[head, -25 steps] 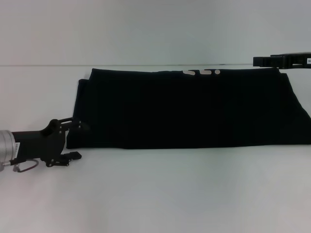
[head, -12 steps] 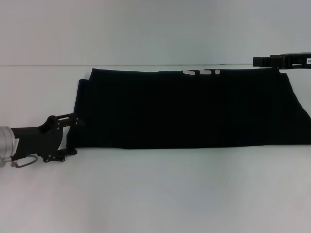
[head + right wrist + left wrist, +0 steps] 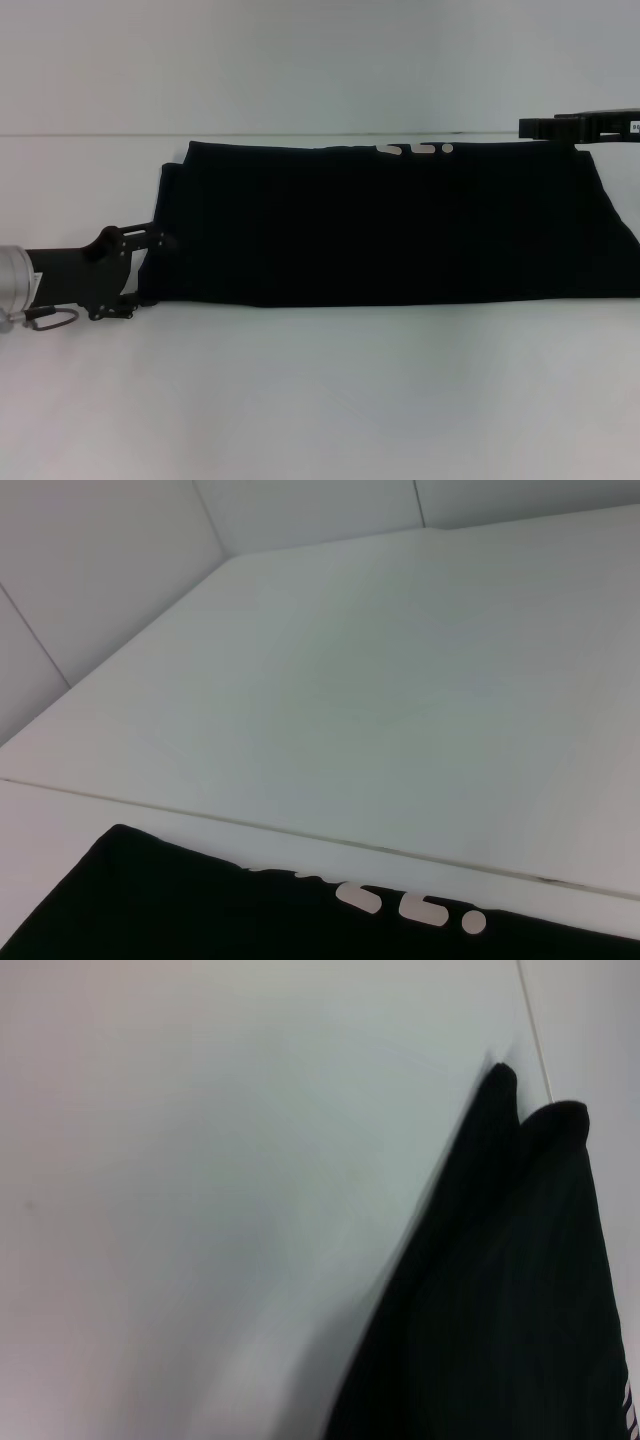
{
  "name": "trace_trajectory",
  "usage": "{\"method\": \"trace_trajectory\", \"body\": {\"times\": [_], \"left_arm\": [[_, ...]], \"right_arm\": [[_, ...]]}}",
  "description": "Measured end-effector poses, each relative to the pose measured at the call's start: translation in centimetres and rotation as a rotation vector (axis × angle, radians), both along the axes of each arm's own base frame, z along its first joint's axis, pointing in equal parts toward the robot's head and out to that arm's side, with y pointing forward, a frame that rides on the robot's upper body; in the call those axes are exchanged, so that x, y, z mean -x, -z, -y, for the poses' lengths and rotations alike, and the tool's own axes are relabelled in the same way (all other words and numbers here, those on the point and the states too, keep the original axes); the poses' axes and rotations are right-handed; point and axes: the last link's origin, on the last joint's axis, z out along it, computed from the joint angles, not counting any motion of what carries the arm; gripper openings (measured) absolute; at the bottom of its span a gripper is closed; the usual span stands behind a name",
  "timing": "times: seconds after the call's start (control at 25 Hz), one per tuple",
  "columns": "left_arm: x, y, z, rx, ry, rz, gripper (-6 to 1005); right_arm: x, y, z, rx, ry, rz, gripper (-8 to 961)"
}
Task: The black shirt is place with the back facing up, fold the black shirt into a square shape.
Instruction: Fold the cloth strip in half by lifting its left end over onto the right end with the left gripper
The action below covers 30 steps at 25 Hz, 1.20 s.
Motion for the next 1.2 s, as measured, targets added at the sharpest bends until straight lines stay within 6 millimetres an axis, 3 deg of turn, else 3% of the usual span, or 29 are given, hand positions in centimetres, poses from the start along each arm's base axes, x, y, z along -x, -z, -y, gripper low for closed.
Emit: {"method": "trace_trajectory", "body": {"times": [0.64,0.88,1.2], "left_arm": [[0.03,0.13,-0.02,0.016,0.102,-0.083,701],[0.19,0.14,-0.13,0.010,0.107,-0.102,502],[0.54,0.26,-0.16,0.000,0.114,-0.131,156]], "right_arm": [[-0.02,0.08,0.08,0.008,-0.004,0.009,693],[0.07,-0.08,0.00,0.004,-0.008,0.014,691],[0.10,0.05,0.02,0.007,-0.009,0.016,690]]}}
